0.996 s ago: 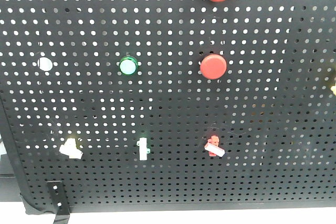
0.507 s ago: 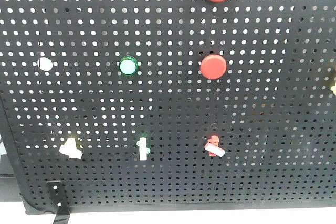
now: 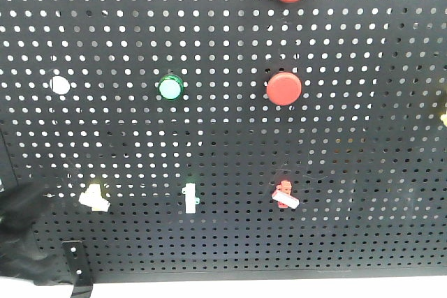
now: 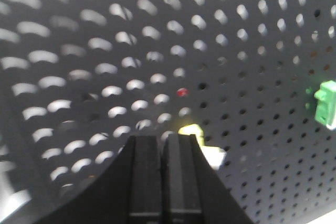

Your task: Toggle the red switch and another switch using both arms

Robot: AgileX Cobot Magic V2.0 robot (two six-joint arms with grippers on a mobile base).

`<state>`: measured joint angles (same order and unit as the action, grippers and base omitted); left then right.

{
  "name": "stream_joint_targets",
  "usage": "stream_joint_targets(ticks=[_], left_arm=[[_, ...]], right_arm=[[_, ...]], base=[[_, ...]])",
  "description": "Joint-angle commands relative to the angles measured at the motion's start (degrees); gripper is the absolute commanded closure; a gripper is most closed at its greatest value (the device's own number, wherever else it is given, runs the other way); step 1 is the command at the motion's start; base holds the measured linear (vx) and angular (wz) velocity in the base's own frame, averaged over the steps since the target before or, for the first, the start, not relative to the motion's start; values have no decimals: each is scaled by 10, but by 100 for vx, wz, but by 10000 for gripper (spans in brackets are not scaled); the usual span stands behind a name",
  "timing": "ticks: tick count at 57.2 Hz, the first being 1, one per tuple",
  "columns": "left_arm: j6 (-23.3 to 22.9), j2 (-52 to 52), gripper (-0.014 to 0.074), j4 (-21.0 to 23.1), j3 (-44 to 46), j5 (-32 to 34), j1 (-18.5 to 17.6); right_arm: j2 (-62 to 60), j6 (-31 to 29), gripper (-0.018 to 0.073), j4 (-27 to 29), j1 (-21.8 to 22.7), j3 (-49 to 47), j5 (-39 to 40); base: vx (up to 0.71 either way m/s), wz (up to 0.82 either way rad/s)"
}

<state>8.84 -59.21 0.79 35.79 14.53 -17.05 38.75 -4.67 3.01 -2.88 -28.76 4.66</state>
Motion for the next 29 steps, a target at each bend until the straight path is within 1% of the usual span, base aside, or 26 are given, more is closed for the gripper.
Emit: stream_joint_targets(ticks=[1,8,12,18,29], left_arm=[[-2,-12,594,4,49,43,-4],[-2,-39,594,4,80,15,-4],[-2,-53,594,3,88,13,-4],[-2,-67,594,-2,90,16,-4],[-2,-78,594,-2,89,-5,-4]], right_arm=[[2,0,566,-1,2,-20,53],[2,0,566,-1,2,-20,53],[2,-1,566,-1,2,-20,53],[2,-1,566,-1,2,-20,53],[2,-1,566,-1,2,-20,53]], base=[[0,0],[0,0],[0,0],[0,0],[0,0]])
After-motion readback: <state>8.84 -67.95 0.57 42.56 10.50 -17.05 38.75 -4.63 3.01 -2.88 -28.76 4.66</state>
